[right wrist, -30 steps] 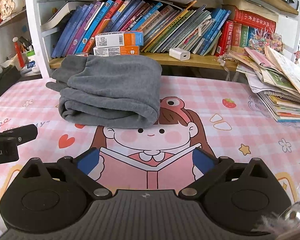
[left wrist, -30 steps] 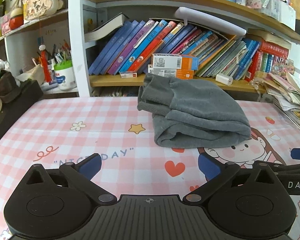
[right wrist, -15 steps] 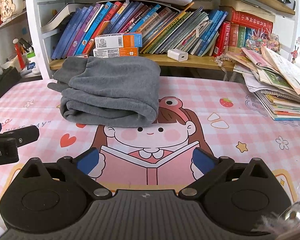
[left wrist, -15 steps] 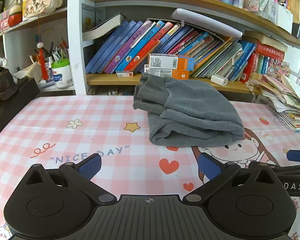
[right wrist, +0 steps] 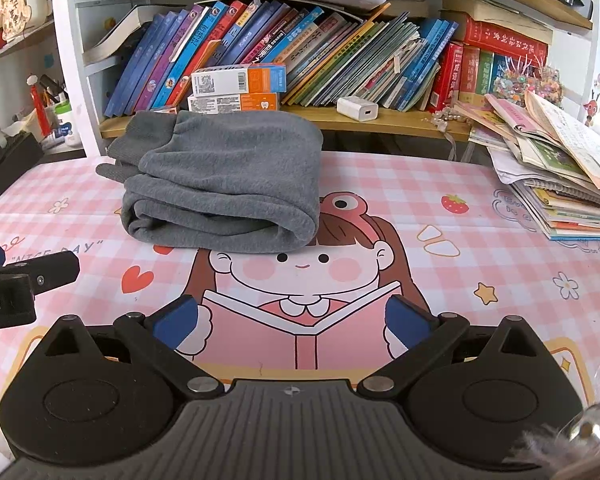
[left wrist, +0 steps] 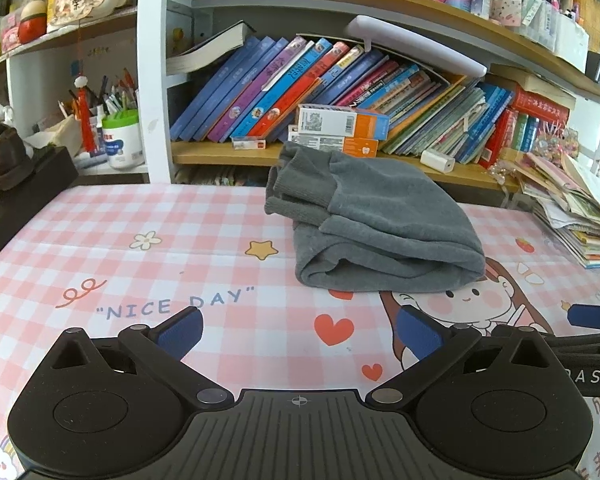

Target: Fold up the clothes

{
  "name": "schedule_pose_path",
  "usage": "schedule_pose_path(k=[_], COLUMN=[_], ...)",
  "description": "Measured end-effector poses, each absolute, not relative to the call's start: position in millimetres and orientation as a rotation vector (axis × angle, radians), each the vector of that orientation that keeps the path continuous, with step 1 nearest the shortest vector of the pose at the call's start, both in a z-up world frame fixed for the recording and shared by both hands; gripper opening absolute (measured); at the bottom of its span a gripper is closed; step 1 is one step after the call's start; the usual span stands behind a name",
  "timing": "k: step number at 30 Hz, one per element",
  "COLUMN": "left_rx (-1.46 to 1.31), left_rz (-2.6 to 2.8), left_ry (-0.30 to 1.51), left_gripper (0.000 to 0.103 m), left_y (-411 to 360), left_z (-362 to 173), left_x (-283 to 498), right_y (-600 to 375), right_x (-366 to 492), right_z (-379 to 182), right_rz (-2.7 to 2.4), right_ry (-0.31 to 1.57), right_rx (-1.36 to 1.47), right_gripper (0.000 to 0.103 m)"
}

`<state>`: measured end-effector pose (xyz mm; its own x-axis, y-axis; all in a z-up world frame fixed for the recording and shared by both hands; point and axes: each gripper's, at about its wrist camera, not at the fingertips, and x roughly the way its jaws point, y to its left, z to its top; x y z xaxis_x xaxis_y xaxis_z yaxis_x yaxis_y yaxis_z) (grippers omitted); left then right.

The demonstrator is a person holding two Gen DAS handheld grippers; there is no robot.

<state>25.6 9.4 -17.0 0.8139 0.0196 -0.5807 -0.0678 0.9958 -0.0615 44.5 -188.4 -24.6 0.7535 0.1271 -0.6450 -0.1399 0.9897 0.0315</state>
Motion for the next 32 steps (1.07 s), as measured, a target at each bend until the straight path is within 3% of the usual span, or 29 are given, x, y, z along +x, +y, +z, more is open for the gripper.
schedule_pose_path(k=[32], left_rx=[-0.096], left_rz=[-0.002], left_ry=[0.605], left_gripper=[0.103], left_y=[8.7], left_z=[-19.3], left_x=[25.3], right_y=[-186.8], right_x=[48.0], right_z=[-27.5], right_rz=[0.154], right_ry=[0.717], right_rx=[-0.022], right_gripper=[0.101])
